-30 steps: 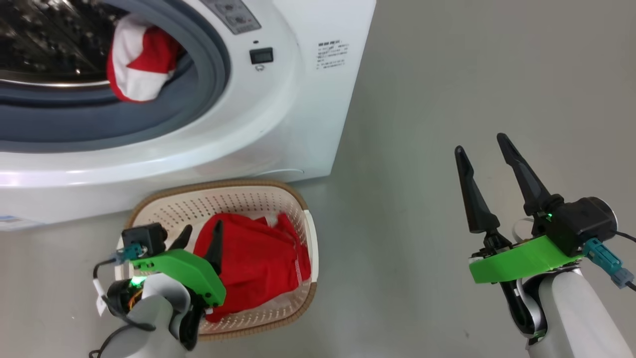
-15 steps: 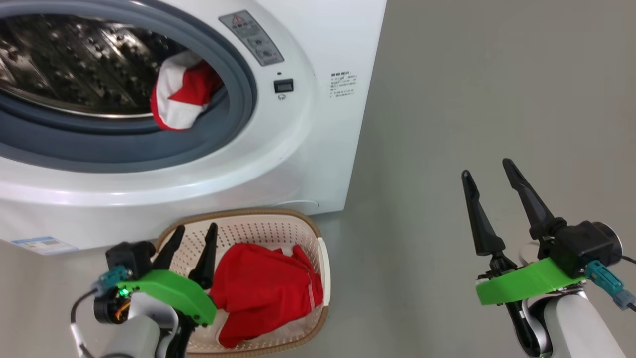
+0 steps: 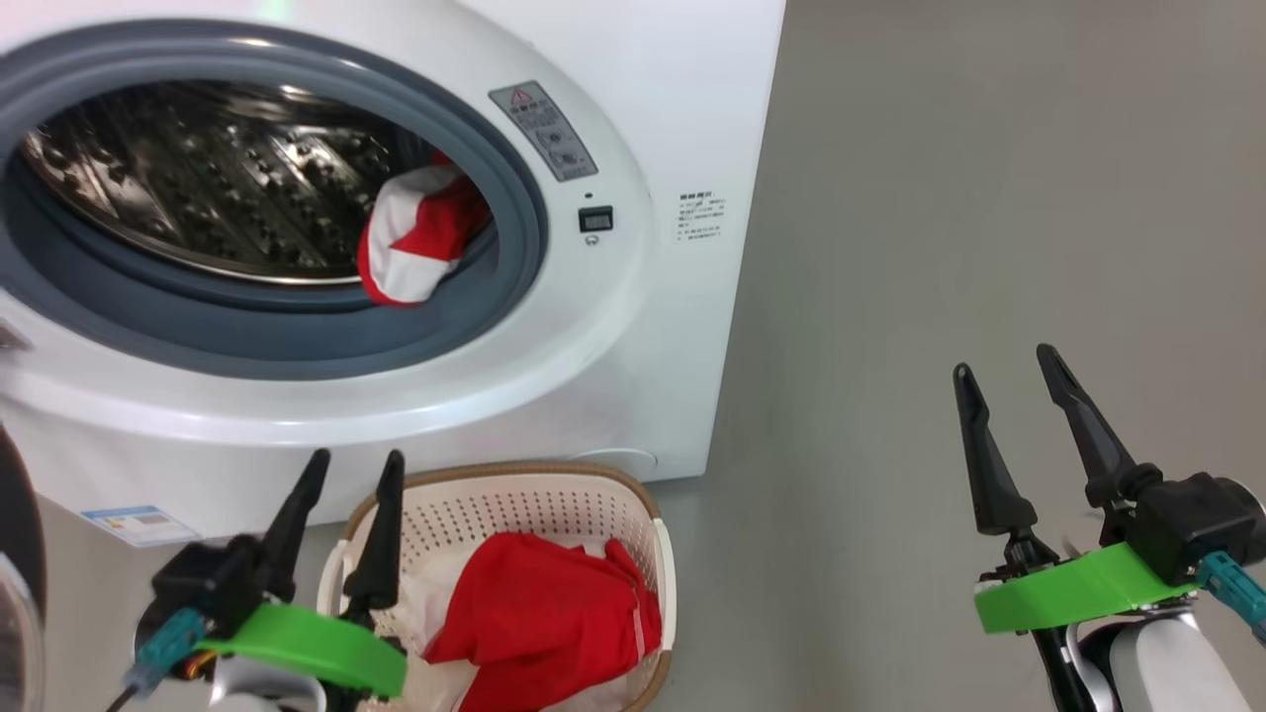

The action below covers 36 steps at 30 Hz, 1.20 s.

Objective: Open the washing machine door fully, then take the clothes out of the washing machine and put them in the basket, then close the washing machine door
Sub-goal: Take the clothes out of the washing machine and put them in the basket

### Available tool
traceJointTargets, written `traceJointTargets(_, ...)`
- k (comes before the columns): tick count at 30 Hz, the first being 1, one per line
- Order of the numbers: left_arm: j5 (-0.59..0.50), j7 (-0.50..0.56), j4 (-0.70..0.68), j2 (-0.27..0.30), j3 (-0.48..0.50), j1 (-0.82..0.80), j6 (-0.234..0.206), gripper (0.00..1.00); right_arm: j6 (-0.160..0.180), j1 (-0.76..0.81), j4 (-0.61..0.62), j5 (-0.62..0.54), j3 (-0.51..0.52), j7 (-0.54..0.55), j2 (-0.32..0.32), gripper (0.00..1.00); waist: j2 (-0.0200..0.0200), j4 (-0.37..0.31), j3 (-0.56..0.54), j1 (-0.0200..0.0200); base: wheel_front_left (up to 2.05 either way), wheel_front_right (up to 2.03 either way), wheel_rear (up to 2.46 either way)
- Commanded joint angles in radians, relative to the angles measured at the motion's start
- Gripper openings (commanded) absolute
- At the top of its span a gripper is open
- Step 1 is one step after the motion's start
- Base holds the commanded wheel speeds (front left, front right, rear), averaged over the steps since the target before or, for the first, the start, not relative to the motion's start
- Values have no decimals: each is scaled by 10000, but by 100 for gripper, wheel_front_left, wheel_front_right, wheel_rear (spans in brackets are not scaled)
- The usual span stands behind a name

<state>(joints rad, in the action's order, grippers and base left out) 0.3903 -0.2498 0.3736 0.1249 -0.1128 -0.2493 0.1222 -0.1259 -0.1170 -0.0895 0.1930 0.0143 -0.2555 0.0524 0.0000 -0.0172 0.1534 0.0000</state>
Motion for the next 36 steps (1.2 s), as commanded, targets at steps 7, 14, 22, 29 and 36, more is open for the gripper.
traceJointTargets(7, -474, -119, -1535, 27, 766, 988, 50, 100, -48, 398, 506, -158, -80, -63, -11, 100, 0, 101, -589, 0, 0, 0, 0)
traceJointTargets(14, -724, -120, -2034, 46, 928, 1748, 75, 100, -48, 1100, 745, -200, 305, -63, -14, 100, 0, 192, -1068, 0, 0, 0, 0)
traceJointTargets(22, -925, -120, -2324, 102, 1217, 2180, 82, 100, -48, 1381, 859, -122, 398, -63, -15, 100, 0, 115, -1206, 0, 0, 0, 0)
traceJointTargets(29, -962, -120, -2352, 49, 1270, 2221, 83, 100, -48, 1360, 802, -144, 374, -63, -17, 100, 0, 99, -1155, 0, 0, 0, 0)
traceJointTargets(36, -918, -120, -2334, -42, 1305, 2235, 83, 100, -48, 1325, 693, -154, 277, -63, -18, 100, 0, 120, -1160, 0, 0, 0, 0)
